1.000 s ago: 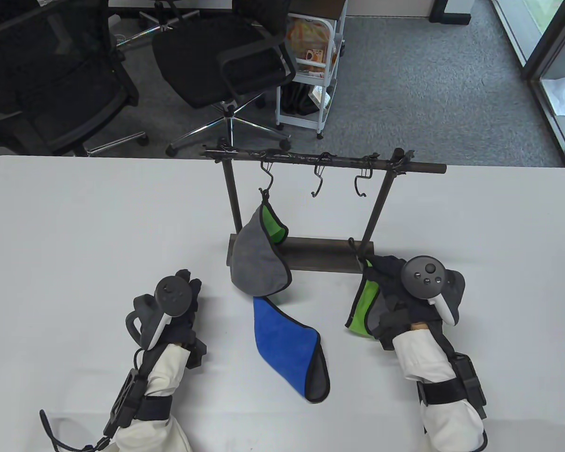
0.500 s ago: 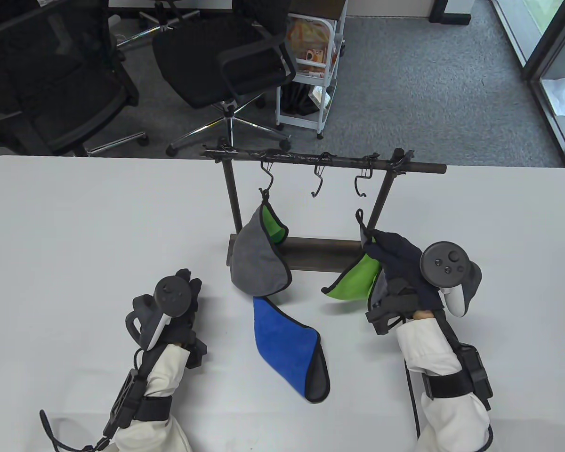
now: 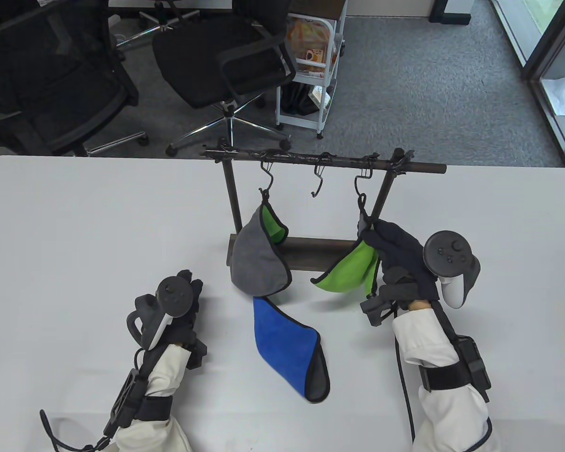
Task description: Hook hand towel onto s-hook
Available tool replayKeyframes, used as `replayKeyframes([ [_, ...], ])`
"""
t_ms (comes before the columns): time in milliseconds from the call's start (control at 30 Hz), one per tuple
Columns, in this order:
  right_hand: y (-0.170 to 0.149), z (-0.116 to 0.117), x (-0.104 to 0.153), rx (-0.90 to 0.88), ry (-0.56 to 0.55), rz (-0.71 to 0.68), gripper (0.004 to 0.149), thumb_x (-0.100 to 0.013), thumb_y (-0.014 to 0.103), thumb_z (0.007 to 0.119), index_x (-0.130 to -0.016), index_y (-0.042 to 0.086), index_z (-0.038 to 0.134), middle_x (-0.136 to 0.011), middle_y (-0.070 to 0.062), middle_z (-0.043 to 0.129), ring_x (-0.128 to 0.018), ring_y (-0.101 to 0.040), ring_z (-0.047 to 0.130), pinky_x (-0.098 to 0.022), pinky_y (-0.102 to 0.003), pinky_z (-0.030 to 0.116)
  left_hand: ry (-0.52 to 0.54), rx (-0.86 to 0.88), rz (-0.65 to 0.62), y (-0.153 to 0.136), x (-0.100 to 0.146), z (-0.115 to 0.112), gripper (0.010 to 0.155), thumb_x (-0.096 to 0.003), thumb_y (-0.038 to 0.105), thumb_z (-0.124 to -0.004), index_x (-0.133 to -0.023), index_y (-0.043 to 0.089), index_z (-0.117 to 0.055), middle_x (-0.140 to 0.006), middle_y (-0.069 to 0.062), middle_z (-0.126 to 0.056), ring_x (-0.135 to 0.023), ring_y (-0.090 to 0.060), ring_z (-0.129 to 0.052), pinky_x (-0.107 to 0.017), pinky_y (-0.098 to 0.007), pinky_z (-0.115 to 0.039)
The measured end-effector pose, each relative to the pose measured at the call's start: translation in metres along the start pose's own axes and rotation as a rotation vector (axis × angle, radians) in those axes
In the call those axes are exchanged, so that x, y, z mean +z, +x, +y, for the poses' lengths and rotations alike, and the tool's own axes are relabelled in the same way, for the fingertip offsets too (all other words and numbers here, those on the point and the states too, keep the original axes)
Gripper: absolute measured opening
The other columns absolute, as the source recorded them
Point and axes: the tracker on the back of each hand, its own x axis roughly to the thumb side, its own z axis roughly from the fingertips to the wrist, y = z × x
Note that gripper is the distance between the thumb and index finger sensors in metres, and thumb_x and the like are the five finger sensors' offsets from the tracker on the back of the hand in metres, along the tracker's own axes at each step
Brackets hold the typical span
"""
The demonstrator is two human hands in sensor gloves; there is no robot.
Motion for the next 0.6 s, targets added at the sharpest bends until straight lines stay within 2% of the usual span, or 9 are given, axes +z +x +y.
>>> replayKeyframes([
  [267, -0.0058, -0.0023, -0.0004, -0.048, -0.014, 0.015, 0.04, -0.055, 0.033, 0.07, -0.092, 0.021, 0.077, -0.085, -0.012, 0.084, -0.082, -0.032, 0.077, -0.067, -0.054, 0.062, -0.007, -0.002, -0.002, 0.0014, 0.0002, -0.0006, 0.057, -0.0553, 0.045, -0.062, -0.102, 0.017, -0.077, -0.099, -0.017, -0.087, -0.081, -0.037, -0.095, -0.052, -0.039, -0.088],
  [600, -0.0092, -0.0028, -0.0056, -0.081, 0.036, 0.052, 0.04, -0.057, 0.034, 0.069, -0.093, 0.019, 0.076, -0.084, -0.012, 0.085, -0.081, -0.032, 0.077, -0.066, -0.054, 0.062, -0.012, -0.01, -0.004, 0.0024, 0.0006, -0.0014, 0.057, -0.0553, 0.045, -0.062, -0.102, 0.017, -0.077, -0.099, -0.017, -0.087, -0.081, -0.037, -0.095, -0.052, -0.039, -0.088],
])
